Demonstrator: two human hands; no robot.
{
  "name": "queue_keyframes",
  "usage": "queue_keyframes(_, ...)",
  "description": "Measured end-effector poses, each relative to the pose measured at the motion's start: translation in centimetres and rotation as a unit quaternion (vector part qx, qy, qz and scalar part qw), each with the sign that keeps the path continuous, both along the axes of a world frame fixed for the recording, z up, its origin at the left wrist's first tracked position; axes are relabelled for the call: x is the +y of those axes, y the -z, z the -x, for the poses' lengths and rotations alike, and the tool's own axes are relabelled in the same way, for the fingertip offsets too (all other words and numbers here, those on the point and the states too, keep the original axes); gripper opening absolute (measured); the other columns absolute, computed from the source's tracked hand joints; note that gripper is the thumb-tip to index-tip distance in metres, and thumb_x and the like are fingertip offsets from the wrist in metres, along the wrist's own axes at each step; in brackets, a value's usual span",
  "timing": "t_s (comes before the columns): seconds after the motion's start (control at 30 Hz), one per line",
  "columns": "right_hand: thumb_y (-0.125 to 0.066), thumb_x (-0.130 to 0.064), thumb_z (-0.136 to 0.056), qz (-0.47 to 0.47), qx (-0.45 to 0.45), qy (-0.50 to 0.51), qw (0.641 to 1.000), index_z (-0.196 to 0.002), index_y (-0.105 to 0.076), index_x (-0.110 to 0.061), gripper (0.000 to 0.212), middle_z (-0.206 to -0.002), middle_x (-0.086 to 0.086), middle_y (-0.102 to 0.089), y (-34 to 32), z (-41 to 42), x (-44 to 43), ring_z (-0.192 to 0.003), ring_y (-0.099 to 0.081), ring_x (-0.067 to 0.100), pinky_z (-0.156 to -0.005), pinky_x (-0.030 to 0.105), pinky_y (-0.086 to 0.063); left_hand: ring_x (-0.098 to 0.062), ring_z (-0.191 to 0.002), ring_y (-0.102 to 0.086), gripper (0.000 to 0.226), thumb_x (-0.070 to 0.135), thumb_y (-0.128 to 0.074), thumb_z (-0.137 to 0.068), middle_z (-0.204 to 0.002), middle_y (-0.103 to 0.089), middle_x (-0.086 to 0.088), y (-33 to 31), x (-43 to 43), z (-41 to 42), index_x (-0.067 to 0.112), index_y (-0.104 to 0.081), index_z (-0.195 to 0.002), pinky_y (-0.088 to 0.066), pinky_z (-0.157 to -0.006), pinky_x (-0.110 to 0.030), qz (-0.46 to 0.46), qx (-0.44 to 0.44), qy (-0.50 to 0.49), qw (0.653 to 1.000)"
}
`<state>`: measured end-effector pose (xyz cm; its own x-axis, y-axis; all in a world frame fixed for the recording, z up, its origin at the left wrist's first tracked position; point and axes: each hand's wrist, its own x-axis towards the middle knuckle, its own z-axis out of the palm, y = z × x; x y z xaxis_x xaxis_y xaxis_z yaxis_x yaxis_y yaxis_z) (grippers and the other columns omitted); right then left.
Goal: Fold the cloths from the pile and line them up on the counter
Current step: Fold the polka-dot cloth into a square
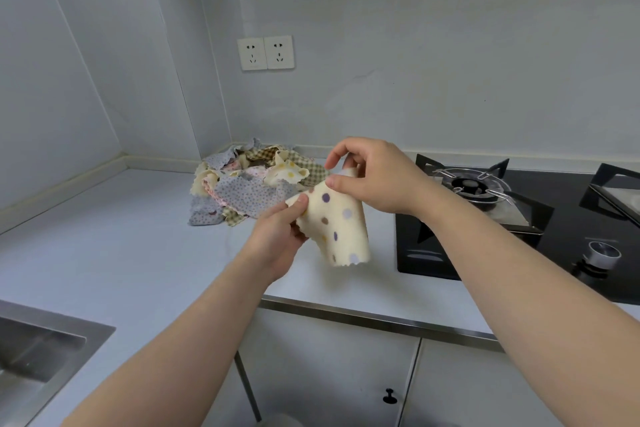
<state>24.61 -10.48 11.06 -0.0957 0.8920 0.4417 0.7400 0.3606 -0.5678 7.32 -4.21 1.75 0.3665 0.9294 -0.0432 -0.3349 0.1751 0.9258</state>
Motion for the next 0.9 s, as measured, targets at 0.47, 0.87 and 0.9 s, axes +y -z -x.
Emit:
queue_keyframes(0.47,-0.052,-0.061,-0.094,0.296,0.497,0.084,0.812,-0.112,-0.069,-0.008,0.059,-0.100,0.010,-0.076,7.6,0.1,1.9,-0.088,-0.073,0.026,-0.078,0.038,-0.059,-0.026,-0.087,-0.071,0.018,0.039,-0.061,-0.096,-0.095,-0.073,-0.006,-2.7,-1.6,-1.6,0.021,-0.063,-0.098,-0.059,-0.076,-0.054,-0.190,0.185,-0.173,0.948)
queue_keyframes(0.87,-0.033,-0.047,-0.105,0.018,0.210,0.176,0.962,-0.104,-0.043,-0.017,0.031,-0.074,-0.003,-0.056,7.0,2.5,2.0,-0.064,-0.054,0.013,-0.055,0.029,-0.038,-0.032,-0.098,-0.071,0.035,0.042,-0.062,-0.095,-0.103,-0.076,-0.010,-0.5,-0.8,-1.3,0.010,-0.068,-0.105,-0.056,-0.091,-0.050,0.052,0.028,-0.132,0.989)
queue_keyframes(0.9,-0.032,-0.045,-0.105,0.008,0.188,0.178,0.966,-0.103,-0.041,-0.017,0.029,-0.071,-0.003,-0.054,6.9,2.7,1.9,-0.060,-0.052,0.012,-0.053,0.029,-0.036,-0.033,-0.100,-0.071,0.038,0.043,-0.062,-0.095,-0.103,-0.076,-0.012,-0.2,-0.7,-1.3,0.008,-0.069,-0.107,-0.056,-0.093,-0.050,0.061,0.020,-0.125,0.990)
